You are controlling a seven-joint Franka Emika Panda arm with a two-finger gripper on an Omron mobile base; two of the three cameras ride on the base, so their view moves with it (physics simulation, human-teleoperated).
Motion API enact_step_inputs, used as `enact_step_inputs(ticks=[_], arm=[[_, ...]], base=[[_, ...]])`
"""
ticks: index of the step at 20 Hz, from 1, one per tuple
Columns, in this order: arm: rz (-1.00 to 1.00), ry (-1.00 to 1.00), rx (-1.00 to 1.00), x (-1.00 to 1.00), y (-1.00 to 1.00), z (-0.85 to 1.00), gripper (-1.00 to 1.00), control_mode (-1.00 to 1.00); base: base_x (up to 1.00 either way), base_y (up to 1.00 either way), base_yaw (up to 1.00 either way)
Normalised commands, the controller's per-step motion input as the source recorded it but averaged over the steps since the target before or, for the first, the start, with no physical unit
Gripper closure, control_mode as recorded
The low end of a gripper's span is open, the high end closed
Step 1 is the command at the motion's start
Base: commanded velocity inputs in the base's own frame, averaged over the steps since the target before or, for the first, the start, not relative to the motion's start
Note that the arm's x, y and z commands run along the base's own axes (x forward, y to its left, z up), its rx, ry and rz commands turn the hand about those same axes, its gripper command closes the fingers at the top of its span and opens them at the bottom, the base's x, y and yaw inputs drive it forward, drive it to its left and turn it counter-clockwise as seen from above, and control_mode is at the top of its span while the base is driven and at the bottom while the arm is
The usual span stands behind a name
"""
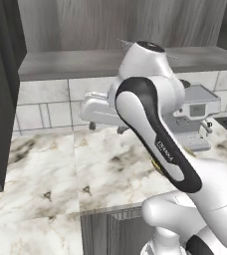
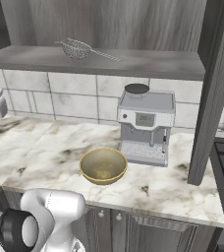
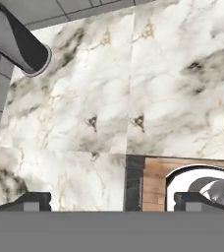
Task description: Open the cabinet and setup a tea strainer by placing it in the bowl upright.
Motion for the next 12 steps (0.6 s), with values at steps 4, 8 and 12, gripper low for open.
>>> enact_step_inputs(ticks=[4,8,12], arm=[[0.0,-0.02,-0.57,0.16,-0.83,-0.26,-1.0,-1.0],[0.01,-0.06,-0.51,0.08,-0.86,-0.15,-1.0,-1.0],[0.0,-0.21,-0.22,0.0,-0.5,0.0,-1.0,-1.0]], base=[[0.0,0.0,0.0],[0.0,0.0,0.0],[0.0,0.0,0.0]])
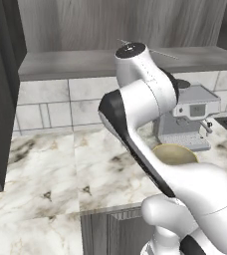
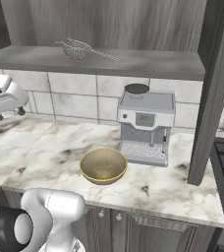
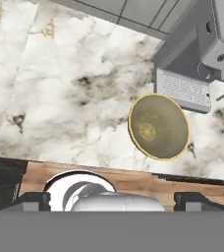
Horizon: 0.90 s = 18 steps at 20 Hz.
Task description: Open the cabinet and setup a tea strainer by placing it in the bowl upright.
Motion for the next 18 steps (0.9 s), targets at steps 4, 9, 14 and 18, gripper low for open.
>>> enact_step_inputs(ticks=[4,9,14,18], arm=[[0.0,-0.28,-0.14,0.03,-0.4,0.06,-1.0,-1.0],[0.0,-0.1,-0.02,0.05,-0.49,0.64,-1.0,-1.0],[0.0,-0.12,0.03,0.0,-0.32,0.68,-1.0,-1.0],[0.0,-0.28,0.2,0.0,-0.06,0.42,-1.0,-1.0]], base=[[0.0,0.0,0.0],[0.0,0.0,0.0],[0.0,0.0,0.0],[0.0,0.0,0.0]])
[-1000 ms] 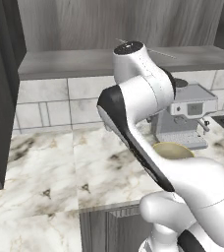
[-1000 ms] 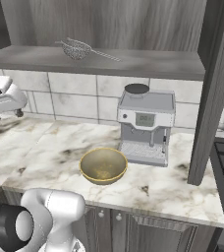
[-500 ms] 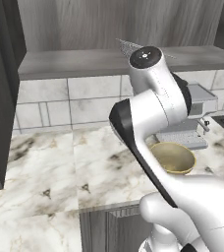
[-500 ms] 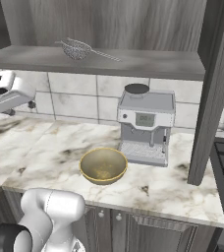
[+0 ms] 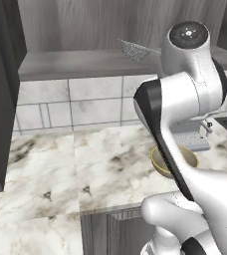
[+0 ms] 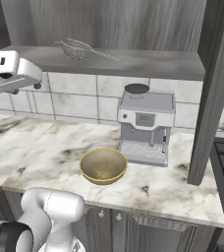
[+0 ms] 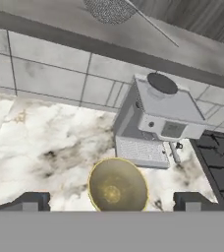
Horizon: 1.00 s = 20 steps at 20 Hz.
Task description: Open the cabinet and setup a tea strainer by placing it in the bowl upright.
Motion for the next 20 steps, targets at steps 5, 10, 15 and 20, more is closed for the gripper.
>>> enact_step_inputs(ticks=[5,10,15,20], arm=[[0.0,-0.3,0.13,0.06,0.0,0.62,-1.0,-1.0],[0.01,-0.12,0.01,0.03,-0.02,0.76,-1.0,-1.0],[0.04,0.01,-0.1,0.25,-0.03,0.08,-1.0,-1.0],[0.02,0.0,-0.04,0.51,-0.16,-0.22,-1.0,-1.0]], base=[[0.0,0.0,0.0],[0.0,0.0,0.0],[0.0,0.0,0.0],[0.0,0.0,0.0]])
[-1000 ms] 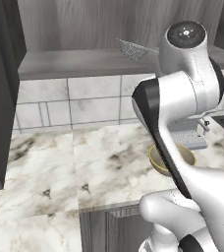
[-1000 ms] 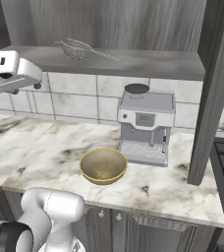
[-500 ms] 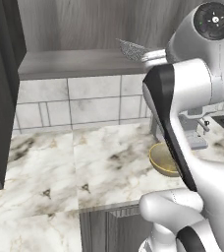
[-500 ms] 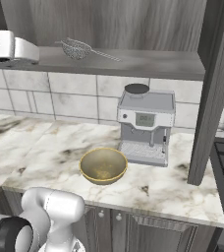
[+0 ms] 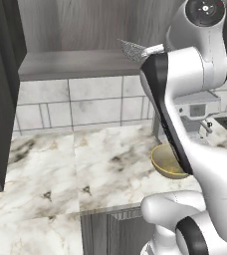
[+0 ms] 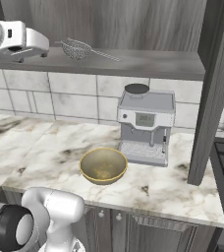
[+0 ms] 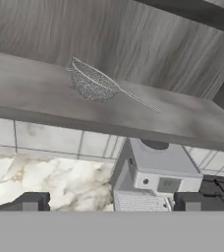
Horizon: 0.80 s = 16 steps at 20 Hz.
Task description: Open the cabinet and setup a tea strainer by placing it in the bowl upright.
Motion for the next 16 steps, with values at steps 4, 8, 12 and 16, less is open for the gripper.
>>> enact_step_inputs(ticks=[4,8,12,16], arm=[[0.07,0.0,-0.05,0.6,-0.08,-0.06,-1.0,-1.0],[0.05,0.0,-0.1,0.48,0.0,0.0,-1.0,-1.0],[0.01,0.03,-0.14,0.39,0.0,0.0,-1.0,-1.0],[0.0,0.07,-0.11,0.42,0.0,0.0,-1.0,-1.0]], base=[[0.0,0.0,0.0],[0.0,0.0,0.0],[0.0,0.0,0.0],[0.0,0.0,0.0]])
